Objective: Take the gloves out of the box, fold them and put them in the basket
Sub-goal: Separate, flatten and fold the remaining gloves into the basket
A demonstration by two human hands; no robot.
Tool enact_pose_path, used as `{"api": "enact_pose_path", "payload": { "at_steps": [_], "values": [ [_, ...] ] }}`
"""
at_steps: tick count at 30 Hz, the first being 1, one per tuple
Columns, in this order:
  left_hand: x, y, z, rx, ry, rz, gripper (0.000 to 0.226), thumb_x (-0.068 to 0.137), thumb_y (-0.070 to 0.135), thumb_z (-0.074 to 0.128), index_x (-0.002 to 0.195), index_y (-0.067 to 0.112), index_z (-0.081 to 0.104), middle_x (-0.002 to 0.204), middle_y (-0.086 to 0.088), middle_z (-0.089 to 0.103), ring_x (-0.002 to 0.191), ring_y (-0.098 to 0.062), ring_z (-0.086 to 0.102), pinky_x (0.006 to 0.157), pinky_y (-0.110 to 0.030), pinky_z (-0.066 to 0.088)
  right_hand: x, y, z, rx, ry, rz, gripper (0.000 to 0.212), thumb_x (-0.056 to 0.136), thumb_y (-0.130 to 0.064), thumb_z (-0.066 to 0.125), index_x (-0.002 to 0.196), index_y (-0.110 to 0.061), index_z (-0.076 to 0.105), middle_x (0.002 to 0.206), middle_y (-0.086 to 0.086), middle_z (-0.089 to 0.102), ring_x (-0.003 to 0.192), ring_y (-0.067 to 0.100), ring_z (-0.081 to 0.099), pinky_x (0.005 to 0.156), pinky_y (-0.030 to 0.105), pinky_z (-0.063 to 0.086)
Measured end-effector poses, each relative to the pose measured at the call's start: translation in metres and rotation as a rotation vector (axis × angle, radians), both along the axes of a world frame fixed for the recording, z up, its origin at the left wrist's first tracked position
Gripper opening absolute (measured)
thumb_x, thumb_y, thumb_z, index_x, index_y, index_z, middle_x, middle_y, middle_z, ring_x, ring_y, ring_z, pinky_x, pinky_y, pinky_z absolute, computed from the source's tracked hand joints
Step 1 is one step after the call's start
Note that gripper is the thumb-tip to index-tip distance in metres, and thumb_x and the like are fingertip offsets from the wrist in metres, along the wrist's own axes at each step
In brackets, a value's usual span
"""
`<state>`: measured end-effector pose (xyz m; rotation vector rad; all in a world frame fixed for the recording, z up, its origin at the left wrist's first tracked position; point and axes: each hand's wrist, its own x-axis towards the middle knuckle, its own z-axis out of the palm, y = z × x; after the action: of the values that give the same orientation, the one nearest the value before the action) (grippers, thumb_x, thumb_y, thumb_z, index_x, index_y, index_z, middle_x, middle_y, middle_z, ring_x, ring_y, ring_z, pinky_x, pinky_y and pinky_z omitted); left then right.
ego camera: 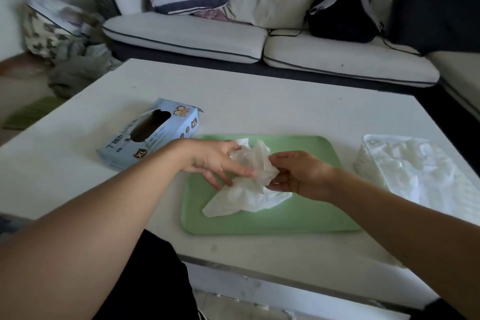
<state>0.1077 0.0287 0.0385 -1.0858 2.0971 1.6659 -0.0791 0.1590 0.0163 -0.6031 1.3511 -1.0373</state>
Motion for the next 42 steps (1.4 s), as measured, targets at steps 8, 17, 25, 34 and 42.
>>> {"api": "enact_pose_path", "payload": {
  "at_steps": [8, 17, 25, 34, 42],
  "values": [
    [-0.029, 0.013, -0.01, -0.541, 0.207, 0.142, 0.042, 0.083, 0.014, 0.08, 0.118, 0.019, 0.058, 0.108, -0.001, 0.069, 0.098, -0.025, 0.069, 0.078, -0.037, 0.06, -0.016, 0.001, 0.019, -0.08, -0.086, -0.012, 0.023, 0.106, -0.013, 0.044, 0.104, -0.006, 0.066, 0.088, 0.007, 0.07, 0.073, 0.018, 0.067, 0.072, 0.029, 0.06],
    [-0.011, -0.01, -0.008, -0.833, -0.066, 0.115, 0.064, 0.082, 0.014, 0.081, 0.138, 0.022, 0.051, 0.095, 0.003, 0.059, 0.09, -0.022, 0.062, 0.071, -0.03, 0.05, -0.042, -0.001, 0.033, -0.215, -0.083, -0.252, 0.018, 0.103, -0.01, 0.052, 0.104, -0.003, 0.068, 0.095, 0.01, 0.07, 0.076, 0.019, 0.065, 0.069, 0.027, 0.059],
    [-0.002, -0.009, 0.01, -0.759, -0.37, -0.14, 0.083, 0.083, 0.012, 0.077, 0.153, 0.029, 0.035, 0.147, 0.002, 0.047, 0.123, -0.022, 0.055, 0.089, -0.037, 0.056, -0.056, -0.002, 0.053, -0.358, -0.161, -0.295, 0.011, 0.102, -0.008, 0.049, 0.105, -0.004, 0.059, 0.093, 0.01, 0.057, 0.069, 0.015, 0.061, 0.066, 0.024, 0.057],
    [-0.055, 0.066, 0.028, -0.282, 0.62, 0.112, 0.037, 0.087, 0.02, 0.079, 0.121, 0.016, 0.066, 0.107, -0.004, 0.073, 0.096, -0.012, 0.071, 0.08, -0.031, 0.058, -0.04, 0.02, 0.057, -0.321, 0.057, 0.034, 0.035, 0.083, -0.016, 0.07, 0.114, -0.002, 0.063, 0.107, 0.018, 0.072, 0.091, 0.024, 0.071, 0.08, 0.03, 0.059],
    [-0.077, 0.072, 0.036, -0.127, 0.587, 0.109, 0.022, 0.103, 0.005, 0.054, 0.107, 0.015, 0.073, 0.09, -0.008, 0.068, 0.081, -0.021, 0.064, 0.072, -0.032, 0.055, -0.074, 0.044, 0.066, -0.356, 0.358, 0.126, 0.049, 0.076, -0.022, 0.083, 0.119, -0.012, 0.063, 0.12, 0.01, 0.069, 0.113, 0.023, 0.067, 0.097, 0.032, 0.053]
  ]
}}
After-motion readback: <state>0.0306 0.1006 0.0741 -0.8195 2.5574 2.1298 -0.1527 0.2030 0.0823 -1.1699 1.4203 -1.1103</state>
